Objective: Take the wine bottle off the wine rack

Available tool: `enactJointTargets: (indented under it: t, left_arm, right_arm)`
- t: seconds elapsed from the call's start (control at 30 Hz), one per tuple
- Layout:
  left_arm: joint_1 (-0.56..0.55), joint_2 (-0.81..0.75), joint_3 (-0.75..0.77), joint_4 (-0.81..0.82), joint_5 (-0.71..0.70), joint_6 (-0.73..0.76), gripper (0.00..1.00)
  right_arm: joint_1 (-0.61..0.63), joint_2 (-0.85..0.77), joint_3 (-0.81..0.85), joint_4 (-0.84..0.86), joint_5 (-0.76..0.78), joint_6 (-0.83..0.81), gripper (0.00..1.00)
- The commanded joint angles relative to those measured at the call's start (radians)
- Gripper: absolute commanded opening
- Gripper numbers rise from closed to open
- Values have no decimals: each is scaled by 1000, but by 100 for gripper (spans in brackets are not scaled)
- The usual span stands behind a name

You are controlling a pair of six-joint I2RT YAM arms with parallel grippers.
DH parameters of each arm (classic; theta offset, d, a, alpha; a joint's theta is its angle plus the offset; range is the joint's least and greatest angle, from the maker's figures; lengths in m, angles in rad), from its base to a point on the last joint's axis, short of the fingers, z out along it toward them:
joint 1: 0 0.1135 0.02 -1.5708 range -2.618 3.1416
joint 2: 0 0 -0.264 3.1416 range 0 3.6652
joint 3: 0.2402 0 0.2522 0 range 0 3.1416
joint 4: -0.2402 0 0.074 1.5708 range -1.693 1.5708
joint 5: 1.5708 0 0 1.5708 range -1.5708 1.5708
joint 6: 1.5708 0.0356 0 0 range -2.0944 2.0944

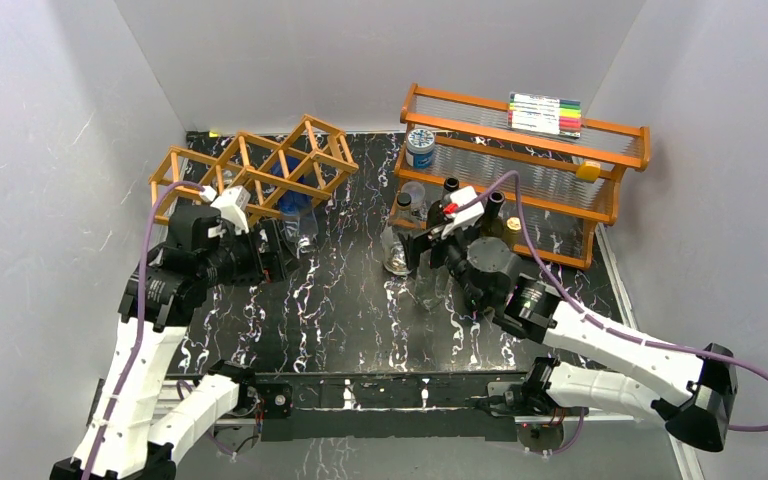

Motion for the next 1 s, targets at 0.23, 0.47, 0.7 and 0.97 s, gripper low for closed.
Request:
enactJointTargets:
  t: [0.23, 0.47, 0.7, 0.97]
  left_arm:
    - [-5, -7, -130, 11, -49, 34, 98]
    - [-5, 115, -140, 38, -331, 71, 98]
    - [16, 164, -215, 296, -557, 168, 98]
    - [154, 302, -332, 562, -726, 262, 98]
  right_arm:
    - [8, 152, 342, -46, -285, -137, 98]
    - [8, 280, 414, -37, -583, -165, 98]
    - [8, 284, 404, -77, -676, -198, 98]
    - [8, 168, 288, -65, -628, -226, 98]
